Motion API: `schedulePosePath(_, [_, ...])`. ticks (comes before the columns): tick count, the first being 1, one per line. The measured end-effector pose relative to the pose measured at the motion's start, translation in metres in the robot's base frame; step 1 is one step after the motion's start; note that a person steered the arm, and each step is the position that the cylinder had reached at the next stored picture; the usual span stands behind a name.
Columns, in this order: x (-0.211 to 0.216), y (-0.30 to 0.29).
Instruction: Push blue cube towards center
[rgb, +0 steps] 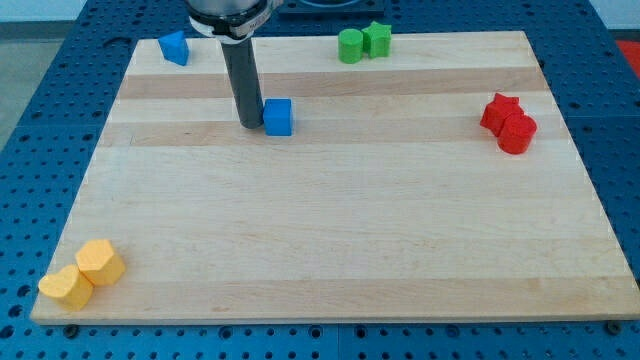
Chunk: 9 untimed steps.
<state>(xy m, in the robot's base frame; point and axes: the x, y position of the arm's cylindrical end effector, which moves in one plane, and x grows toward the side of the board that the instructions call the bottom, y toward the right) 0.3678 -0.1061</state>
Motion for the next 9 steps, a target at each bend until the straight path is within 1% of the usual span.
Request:
schedulePosePath(1, [-0.001, 0.010])
schedulePosePath(2, [-0.007, 0.036])
schedulePosePath(4, [-0.007, 0.044])
schedulePosePath(5, [-0.007, 0.059])
schedulePosePath(8, [-0.007, 0.069])
schedulePosePath(9, [-0.018, 0.070])
